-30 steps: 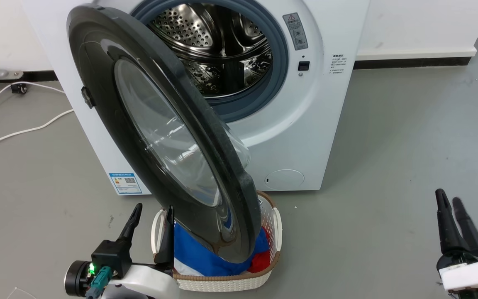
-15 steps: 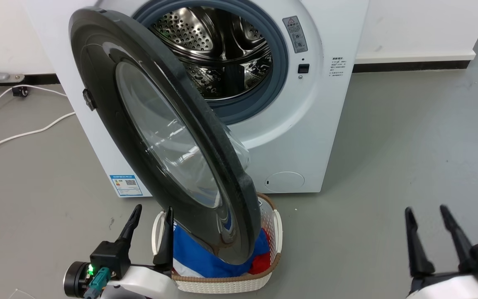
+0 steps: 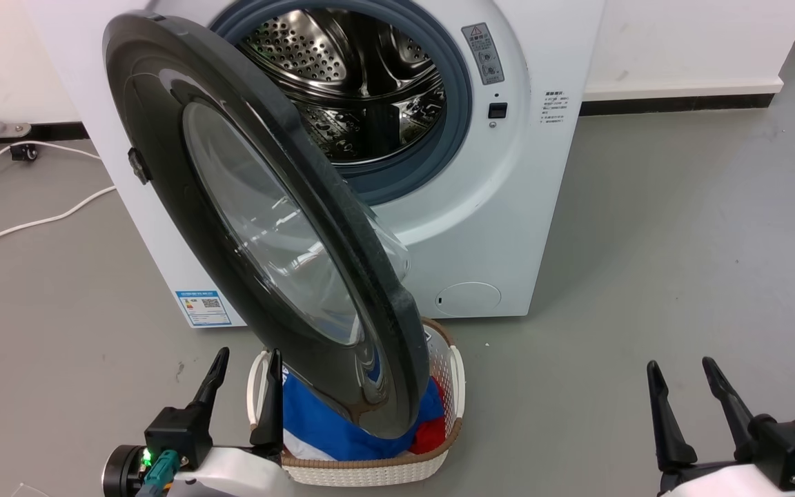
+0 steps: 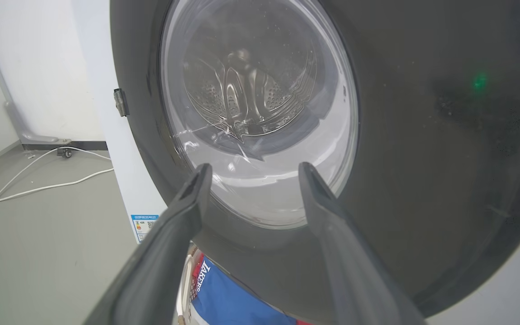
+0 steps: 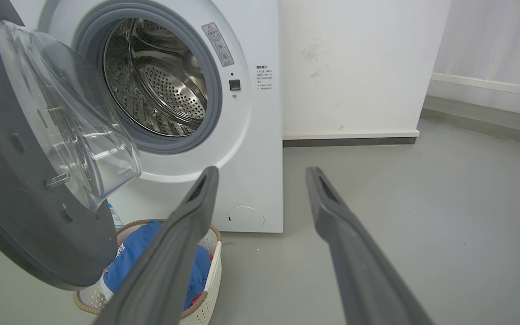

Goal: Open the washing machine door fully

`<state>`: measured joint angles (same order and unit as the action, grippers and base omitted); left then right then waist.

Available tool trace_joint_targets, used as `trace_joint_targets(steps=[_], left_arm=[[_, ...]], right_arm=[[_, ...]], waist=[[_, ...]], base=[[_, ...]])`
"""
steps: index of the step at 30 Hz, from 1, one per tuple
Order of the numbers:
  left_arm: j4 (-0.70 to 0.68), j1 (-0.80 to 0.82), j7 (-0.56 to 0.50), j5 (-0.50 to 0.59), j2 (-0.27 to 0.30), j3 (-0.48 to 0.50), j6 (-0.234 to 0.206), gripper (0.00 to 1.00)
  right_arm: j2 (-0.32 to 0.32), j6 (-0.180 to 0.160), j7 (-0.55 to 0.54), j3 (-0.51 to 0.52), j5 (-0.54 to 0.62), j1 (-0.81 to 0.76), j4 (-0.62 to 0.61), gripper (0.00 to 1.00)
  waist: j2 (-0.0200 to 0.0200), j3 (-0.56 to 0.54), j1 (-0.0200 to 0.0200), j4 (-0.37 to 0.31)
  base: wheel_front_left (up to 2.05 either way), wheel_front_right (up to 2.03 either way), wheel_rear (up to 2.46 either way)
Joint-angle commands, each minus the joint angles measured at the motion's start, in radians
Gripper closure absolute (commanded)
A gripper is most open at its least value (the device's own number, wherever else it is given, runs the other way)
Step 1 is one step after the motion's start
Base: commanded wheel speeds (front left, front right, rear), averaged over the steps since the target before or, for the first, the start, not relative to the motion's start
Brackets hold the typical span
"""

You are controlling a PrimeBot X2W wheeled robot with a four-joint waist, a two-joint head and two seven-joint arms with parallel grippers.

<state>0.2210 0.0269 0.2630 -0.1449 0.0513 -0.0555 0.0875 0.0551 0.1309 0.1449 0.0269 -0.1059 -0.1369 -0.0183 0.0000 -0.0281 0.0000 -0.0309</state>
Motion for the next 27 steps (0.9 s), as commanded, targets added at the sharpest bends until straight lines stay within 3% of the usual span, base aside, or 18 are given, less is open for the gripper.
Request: trace_joint_targets(steps=[1,9,10,11,19,27], left_arm=[[0.002,-0.011,0.002,-0.003,-0.001,0.001,-0.003,0.00],[0.015,-0.008,0.002,-0.026,-0.001,-0.002,0.001,0.00],[0.015,-0.008,0.002,-0.030,-0.001,-0.001,0.001,0.45],[0.018,-0.008,0.002,-0.034,-0.001,-0.002,0.002,1.00],[0.004,0.017,0.002,-0.035,-0.001,0.000,-0.002,1.00],[-0.142,0.077,0.002,-0.027,-0.001,0.027,-0.024,1.00]], right_arm=[[-0.005,0.000,0.007,-0.001,0.000,0.019,0.006,0.00],[-0.006,0.000,0.018,-0.010,0.000,0.032,0.024,0.00],[-0.006,0.000,0.020,-0.011,0.001,0.033,0.025,0.00],[-0.006,0.000,0.021,-0.011,0.003,0.033,0.027,0.00],[-0.006,0.000,0.030,-0.010,0.011,0.035,0.030,0.00],[-0.007,0.000,0.030,-0.004,0.008,0.027,0.032,0.00]], waist=[[0.0000,0.001,0.0000,0.000],[0.0000,0.001,0.0000,0.000],[0.0000,0.001,0.0000,0.000],[0.0000,0.001,0.0000,0.000],[0.0000,0.002,0.0000,0.006],[0.0000,-0.003,0.0000,0.017]], base=[[0.00,0.00,0.00],[0.00,0.00,0.00],[0.00,0.00,0.00],[0.00,0.00,0.00],[0.00,0.00,0.00],[0.00,0.00,0.00]])
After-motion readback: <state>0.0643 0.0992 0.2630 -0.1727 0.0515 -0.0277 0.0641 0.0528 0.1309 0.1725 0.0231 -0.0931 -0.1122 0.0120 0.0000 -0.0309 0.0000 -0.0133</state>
